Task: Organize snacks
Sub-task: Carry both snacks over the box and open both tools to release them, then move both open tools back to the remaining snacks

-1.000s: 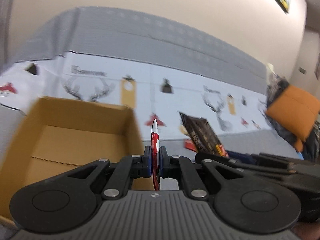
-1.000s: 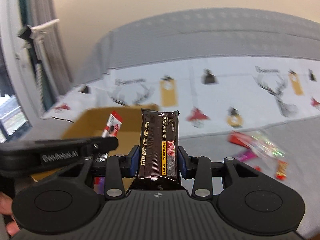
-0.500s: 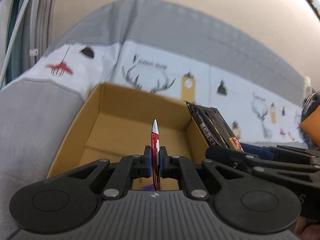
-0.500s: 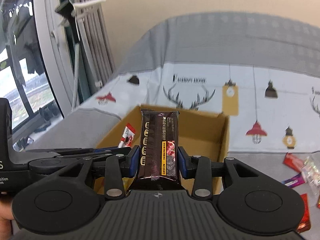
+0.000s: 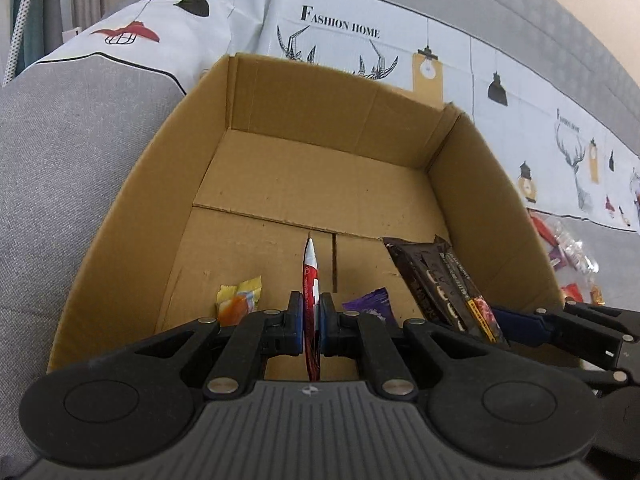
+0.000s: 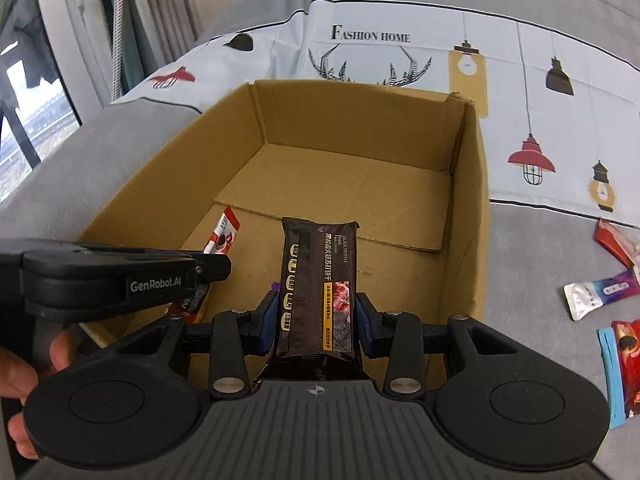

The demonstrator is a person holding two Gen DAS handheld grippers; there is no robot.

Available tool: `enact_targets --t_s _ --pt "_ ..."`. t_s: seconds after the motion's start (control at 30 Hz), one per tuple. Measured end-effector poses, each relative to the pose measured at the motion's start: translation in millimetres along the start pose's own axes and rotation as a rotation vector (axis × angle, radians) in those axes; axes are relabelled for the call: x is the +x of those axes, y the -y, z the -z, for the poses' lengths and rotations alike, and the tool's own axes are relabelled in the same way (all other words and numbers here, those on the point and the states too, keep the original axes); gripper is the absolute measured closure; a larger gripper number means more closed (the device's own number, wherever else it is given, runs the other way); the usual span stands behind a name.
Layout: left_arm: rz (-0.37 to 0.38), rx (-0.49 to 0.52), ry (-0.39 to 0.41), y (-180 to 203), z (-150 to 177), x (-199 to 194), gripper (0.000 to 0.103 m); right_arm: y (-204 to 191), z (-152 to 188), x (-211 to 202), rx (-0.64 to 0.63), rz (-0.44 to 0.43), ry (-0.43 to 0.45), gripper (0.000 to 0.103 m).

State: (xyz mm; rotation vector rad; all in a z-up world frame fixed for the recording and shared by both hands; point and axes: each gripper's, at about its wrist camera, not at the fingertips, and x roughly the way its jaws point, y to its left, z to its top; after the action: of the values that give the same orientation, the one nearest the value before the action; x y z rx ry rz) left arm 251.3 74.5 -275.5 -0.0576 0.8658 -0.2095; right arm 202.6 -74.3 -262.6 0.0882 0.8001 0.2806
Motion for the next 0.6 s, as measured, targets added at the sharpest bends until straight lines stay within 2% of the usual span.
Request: enact_targets --t_s 0.07,0.1,0.13,0.17,0.2,0.33,0.47,0.6 --pt "-0.012 -0.003 0.015 1 -1 -3 0.089 0 0 1 0.002 -0.031 -0.006 0.057" --pt "-0.016 -0.013 0.021 2 -3 -6 0.063 2 0 -2 0.017 -0.051 0.005 0.046" --pt "-0.020 -0.028 0.032 3 -5 -10 0.022 4 -1 -7 0.028 -0.068 0.019 0.037" --pt "-0.026 -0.045 0.064 5 -6 -16 0.010 5 -2 -14 0.032 -0.069 0.043 0.032" --pt "-0.026 -0.051 0.099 9 -7 -23 0.004 7 -3 -20 0.024 -0.056 0.062 0.028" --pt "0.027 -0.036 0.182 39 -7 -44 0.004 28 2 -57 0.005 -0.057 0.151 0.028" --pt "0.103 0.010 0.199 88 2 -48 0.004 73 20 -95 0.020 0.034 0.220 0.028" --pt "0.161 0.121 0.210 151 13 -42 0.004 136 55 -118 0.123 0.122 0.219 0.028"
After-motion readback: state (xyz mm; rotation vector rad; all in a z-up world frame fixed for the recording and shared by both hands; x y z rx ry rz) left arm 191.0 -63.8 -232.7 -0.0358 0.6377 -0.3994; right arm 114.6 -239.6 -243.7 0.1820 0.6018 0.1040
